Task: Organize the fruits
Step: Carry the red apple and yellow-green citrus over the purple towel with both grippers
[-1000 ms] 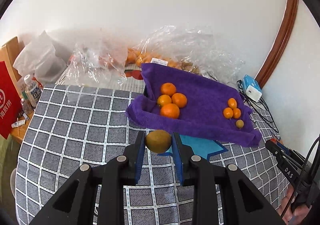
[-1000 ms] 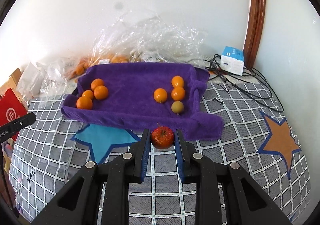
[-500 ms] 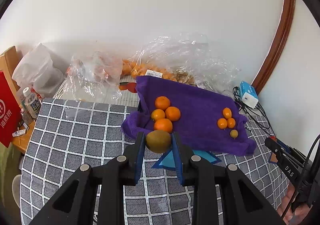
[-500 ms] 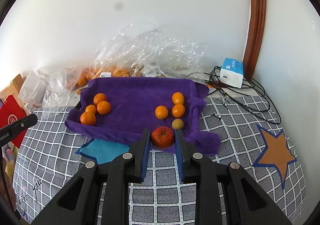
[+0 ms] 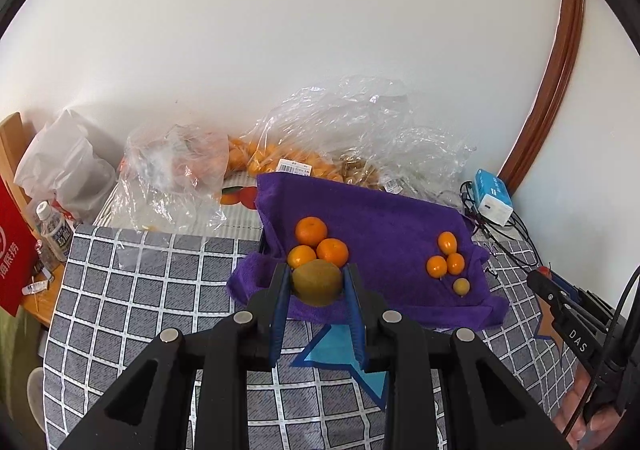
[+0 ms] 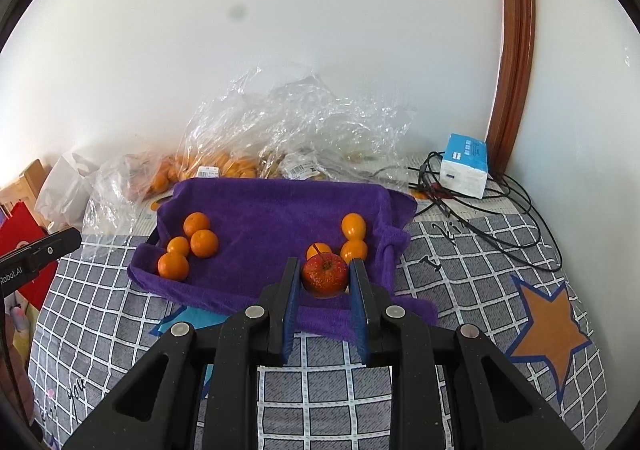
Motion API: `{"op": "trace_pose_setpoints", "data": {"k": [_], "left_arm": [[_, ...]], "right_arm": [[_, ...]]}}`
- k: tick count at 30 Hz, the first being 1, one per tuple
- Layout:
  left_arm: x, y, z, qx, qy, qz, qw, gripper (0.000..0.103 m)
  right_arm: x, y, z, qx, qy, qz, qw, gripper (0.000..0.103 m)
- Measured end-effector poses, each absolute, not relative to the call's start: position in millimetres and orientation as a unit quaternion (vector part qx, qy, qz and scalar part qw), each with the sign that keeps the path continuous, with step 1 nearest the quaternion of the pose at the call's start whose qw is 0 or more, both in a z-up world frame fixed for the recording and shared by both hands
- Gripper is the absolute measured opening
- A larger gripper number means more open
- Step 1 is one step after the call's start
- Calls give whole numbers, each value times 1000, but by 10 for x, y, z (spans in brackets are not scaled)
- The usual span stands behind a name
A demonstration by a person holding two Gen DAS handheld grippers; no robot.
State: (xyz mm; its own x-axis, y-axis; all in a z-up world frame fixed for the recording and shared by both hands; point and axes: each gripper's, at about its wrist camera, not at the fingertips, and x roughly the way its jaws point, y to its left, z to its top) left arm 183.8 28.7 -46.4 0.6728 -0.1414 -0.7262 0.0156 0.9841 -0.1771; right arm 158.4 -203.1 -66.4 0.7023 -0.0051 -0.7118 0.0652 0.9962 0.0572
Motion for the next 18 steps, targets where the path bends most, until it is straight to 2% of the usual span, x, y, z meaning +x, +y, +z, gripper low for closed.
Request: {"op": "trace_pose_setpoints", "data": {"k": [18], "left_arm": [[2335,503,-602,-98,409,-34,906,25]], "right_arm": [[2054,-2168,-778,39,389,-25,920,24]]}}
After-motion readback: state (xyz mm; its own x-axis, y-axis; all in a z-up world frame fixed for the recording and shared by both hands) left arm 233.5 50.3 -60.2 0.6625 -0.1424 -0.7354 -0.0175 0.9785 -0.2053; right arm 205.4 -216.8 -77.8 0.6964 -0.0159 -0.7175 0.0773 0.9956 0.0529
